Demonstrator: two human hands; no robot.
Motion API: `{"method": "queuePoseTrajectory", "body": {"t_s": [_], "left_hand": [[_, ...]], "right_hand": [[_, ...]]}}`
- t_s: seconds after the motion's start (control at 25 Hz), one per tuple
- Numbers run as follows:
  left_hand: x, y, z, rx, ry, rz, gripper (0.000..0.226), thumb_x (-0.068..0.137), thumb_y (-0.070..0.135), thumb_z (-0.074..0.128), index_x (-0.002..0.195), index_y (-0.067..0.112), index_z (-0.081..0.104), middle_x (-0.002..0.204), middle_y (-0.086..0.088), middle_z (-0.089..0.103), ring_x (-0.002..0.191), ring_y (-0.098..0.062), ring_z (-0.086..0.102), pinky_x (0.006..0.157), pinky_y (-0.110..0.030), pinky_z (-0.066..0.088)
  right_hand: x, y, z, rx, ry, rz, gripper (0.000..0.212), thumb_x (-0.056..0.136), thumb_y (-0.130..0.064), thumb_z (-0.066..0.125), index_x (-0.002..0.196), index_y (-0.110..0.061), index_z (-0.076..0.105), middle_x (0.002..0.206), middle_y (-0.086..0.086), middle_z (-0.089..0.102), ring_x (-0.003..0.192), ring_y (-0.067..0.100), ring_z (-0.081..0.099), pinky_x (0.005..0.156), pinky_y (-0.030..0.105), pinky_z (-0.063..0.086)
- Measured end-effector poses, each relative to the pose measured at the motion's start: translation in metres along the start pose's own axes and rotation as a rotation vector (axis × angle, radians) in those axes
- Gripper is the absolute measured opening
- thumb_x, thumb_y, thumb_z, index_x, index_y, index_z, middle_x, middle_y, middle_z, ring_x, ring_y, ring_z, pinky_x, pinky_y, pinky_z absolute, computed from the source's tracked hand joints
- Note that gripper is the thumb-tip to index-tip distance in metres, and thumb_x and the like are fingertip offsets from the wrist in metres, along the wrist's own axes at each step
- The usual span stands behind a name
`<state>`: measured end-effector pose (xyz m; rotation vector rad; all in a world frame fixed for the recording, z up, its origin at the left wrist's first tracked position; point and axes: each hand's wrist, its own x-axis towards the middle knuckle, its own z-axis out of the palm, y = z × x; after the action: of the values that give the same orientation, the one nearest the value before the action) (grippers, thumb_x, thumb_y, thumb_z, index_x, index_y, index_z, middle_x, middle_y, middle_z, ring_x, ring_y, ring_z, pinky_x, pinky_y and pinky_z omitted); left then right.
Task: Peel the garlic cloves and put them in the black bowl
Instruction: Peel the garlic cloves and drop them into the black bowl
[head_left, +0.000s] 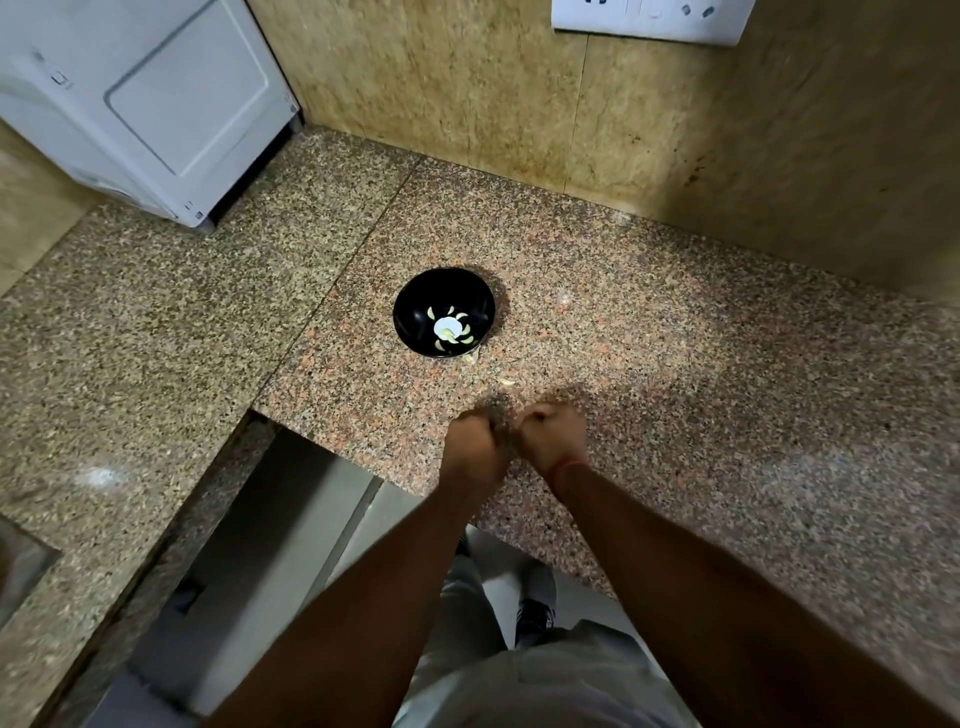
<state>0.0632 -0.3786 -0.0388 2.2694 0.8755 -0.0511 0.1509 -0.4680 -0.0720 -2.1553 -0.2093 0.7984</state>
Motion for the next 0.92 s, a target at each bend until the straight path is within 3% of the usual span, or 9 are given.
{"method": "queuePoseTrajectory", "body": {"t_s": [0.12, 0.28, 0.4, 0.48, 0.52, 0.68, 0.8, 0.84, 0.92], "left_hand": [[-0.01, -0.007, 0.015, -0.065, -0.03, -0.038, 0.015, 0.097, 0.015, 0.059, 0.082, 0.016, 0.059, 0.071, 0.006, 0.058, 0.06, -0.009, 0.052, 0.049, -0.011, 0.031], [-0.018, -0.01, 0.021, -0.114, 0.013, 0.013, 0.012, 0.094, 0.014, 0.066, 0.087, 0.009, 0.075, 0.076, -0.003, 0.071, 0.062, -0.016, 0.056, 0.058, -0.025, 0.039], [-0.019, -0.013, 0.026, -0.351, 0.038, -0.134, 0.023, 0.09, 0.0, 0.068, 0.074, 0.015, 0.076, 0.076, -0.009, 0.074, 0.065, -0.027, 0.067, 0.064, -0.039, 0.058], [-0.015, -0.019, 0.031, -0.497, 0.023, -0.261, 0.033, 0.085, -0.009, 0.069, 0.068, 0.018, 0.076, 0.076, -0.014, 0.074, 0.067, -0.032, 0.07, 0.068, -0.054, 0.061], [-0.014, -0.02, 0.032, -0.469, 0.018, -0.267, 0.03, 0.083, -0.007, 0.073, 0.071, 0.021, 0.076, 0.076, -0.01, 0.074, 0.07, -0.032, 0.072, 0.069, -0.054, 0.061], [-0.018, -0.014, 0.023, -0.367, -0.031, -0.208, 0.02, 0.077, -0.002, 0.08, 0.085, 0.011, 0.067, 0.081, -0.004, 0.072, 0.072, -0.017, 0.067, 0.069, -0.033, 0.059], [-0.018, -0.013, 0.021, -0.264, -0.099, -0.1, 0.02, 0.078, -0.004, 0.077, 0.076, 0.013, 0.068, 0.075, 0.005, 0.066, 0.066, -0.003, 0.06, 0.066, -0.017, 0.052], [-0.018, -0.011, 0.022, -0.238, -0.112, -0.1, 0.021, 0.079, -0.004, 0.077, 0.078, 0.015, 0.067, 0.074, 0.008, 0.065, 0.066, -0.001, 0.059, 0.064, -0.011, 0.049], [-0.02, -0.01, 0.027, -0.288, -0.115, -0.145, 0.019, 0.081, -0.004, 0.075, 0.082, 0.014, 0.069, 0.077, 0.006, 0.067, 0.07, -0.008, 0.063, 0.065, -0.011, 0.05]], "right_hand": [[-0.001, 0.02, -0.004, -0.074, -0.194, 0.123, 0.022, 0.083, -0.03, 0.062, 0.09, -0.014, 0.075, 0.1, 0.011, 0.075, 0.101, 0.033, 0.07, 0.092, 0.044, 0.058], [-0.009, 0.014, -0.017, 0.051, -0.158, 0.067, 0.017, 0.08, -0.019, 0.06, 0.071, -0.014, 0.073, 0.083, 0.009, 0.076, 0.086, 0.034, 0.072, 0.08, 0.047, 0.062], [-0.017, 0.012, -0.024, 0.012, -0.223, -0.06, 0.014, 0.085, -0.013, 0.066, 0.08, -0.018, 0.078, 0.08, -0.003, 0.076, 0.083, 0.02, 0.071, 0.077, 0.032, 0.06], [-0.019, 0.016, -0.024, 0.01, -0.271, -0.11, 0.011, 0.086, -0.011, 0.074, 0.088, -0.02, 0.081, 0.084, -0.004, 0.077, 0.086, 0.019, 0.073, 0.081, 0.033, 0.06], [-0.019, 0.018, -0.023, 0.007, -0.261, -0.131, 0.013, 0.085, -0.01, 0.076, 0.091, -0.02, 0.082, 0.087, -0.004, 0.078, 0.086, 0.018, 0.073, 0.082, 0.032, 0.06], [-0.024, 0.026, -0.02, -0.048, -0.212, -0.196, 0.013, 0.085, -0.006, 0.076, 0.082, -0.017, 0.081, 0.08, -0.004, 0.077, 0.078, 0.013, 0.073, 0.076, 0.025, 0.059], [-0.026, 0.03, -0.023, -0.082, -0.199, -0.18, 0.024, 0.085, -0.002, 0.072, 0.066, -0.016, 0.074, 0.069, -0.002, 0.073, 0.066, 0.011, 0.067, 0.071, 0.028, 0.06], [-0.027, 0.03, -0.024, -0.113, -0.182, -0.176, 0.029, 0.085, -0.001, 0.07, 0.061, -0.017, 0.071, 0.066, -0.003, 0.07, 0.062, 0.009, 0.063, 0.07, 0.029, 0.06], [-0.026, 0.029, -0.026, -0.235, -0.17, -0.239, 0.026, 0.087, -0.005, 0.066, 0.062, -0.014, 0.068, 0.067, 0.003, 0.068, 0.062, 0.013, 0.057, 0.069, 0.033, 0.057]]}}
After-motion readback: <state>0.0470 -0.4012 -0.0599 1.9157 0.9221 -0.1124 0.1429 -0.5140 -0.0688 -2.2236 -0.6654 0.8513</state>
